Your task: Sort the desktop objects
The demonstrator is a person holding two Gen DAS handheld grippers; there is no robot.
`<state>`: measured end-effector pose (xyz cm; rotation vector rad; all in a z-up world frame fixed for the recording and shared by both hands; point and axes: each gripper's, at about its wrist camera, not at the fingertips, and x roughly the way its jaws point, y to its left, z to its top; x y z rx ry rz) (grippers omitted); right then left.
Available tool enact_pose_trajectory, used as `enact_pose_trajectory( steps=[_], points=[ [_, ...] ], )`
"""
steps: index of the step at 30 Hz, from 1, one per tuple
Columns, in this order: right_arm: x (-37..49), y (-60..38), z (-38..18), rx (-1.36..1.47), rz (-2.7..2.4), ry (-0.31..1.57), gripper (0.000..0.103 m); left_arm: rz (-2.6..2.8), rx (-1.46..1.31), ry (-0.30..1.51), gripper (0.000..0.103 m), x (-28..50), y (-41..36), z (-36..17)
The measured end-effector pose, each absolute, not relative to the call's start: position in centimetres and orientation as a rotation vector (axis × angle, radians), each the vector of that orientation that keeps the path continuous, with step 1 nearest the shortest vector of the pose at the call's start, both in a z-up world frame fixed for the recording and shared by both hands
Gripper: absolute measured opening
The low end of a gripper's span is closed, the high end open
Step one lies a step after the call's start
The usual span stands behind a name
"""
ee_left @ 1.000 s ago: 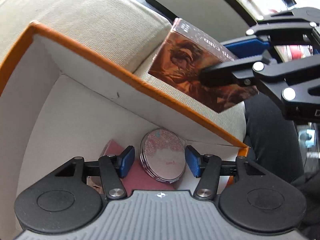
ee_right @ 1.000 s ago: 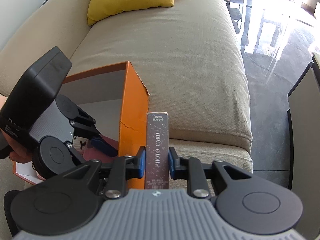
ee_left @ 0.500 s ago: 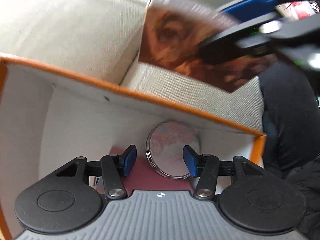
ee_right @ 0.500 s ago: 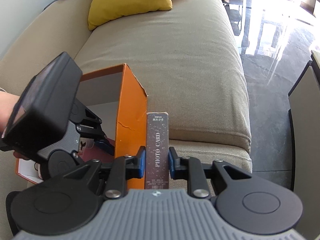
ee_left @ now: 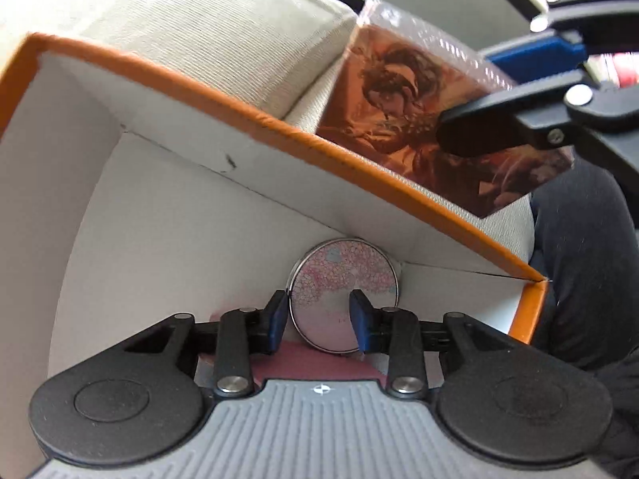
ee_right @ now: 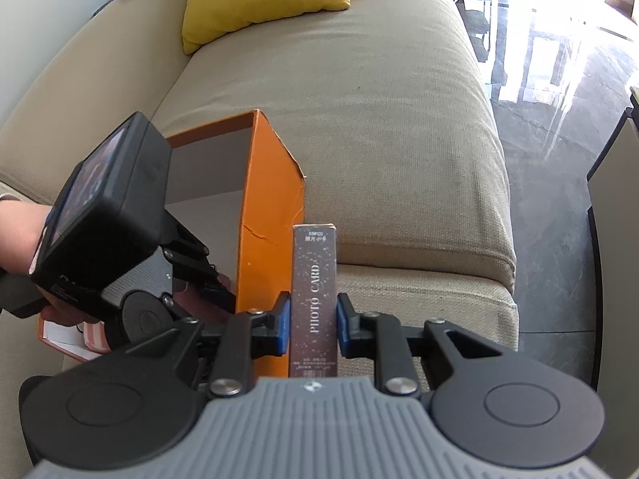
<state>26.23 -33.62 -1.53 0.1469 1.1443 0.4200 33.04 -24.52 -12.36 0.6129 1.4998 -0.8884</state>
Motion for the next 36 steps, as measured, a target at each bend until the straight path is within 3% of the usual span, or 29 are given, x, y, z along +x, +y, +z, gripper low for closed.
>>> enact_pose_trajectory(
  steps=[11,21,28,36],
  points=[
    [25.1,-33.4,2.3,0.169,0.417,1.051,0.024,-0.853,0.443,1.407,0.036,32.1,-22.6,-9.7],
    [24.5,-27.4,2.9,0.134,0.486,1.060,0.024,-0.695,0.160,1.194,0.036,30.5,-14.3,-3.1],
    [24.3,-23.1,0.2,-0.035,0.435,1.099,0.024,-0.671,0.009,1.120,0.036,28.2,-11.6,-4.7],
    [23.7,-25.4,4.8,-0.045,0.367,0.968,0.024,-0.713,0.046,1.156,0.036,28.1,-14.2,-6.7]
  ],
)
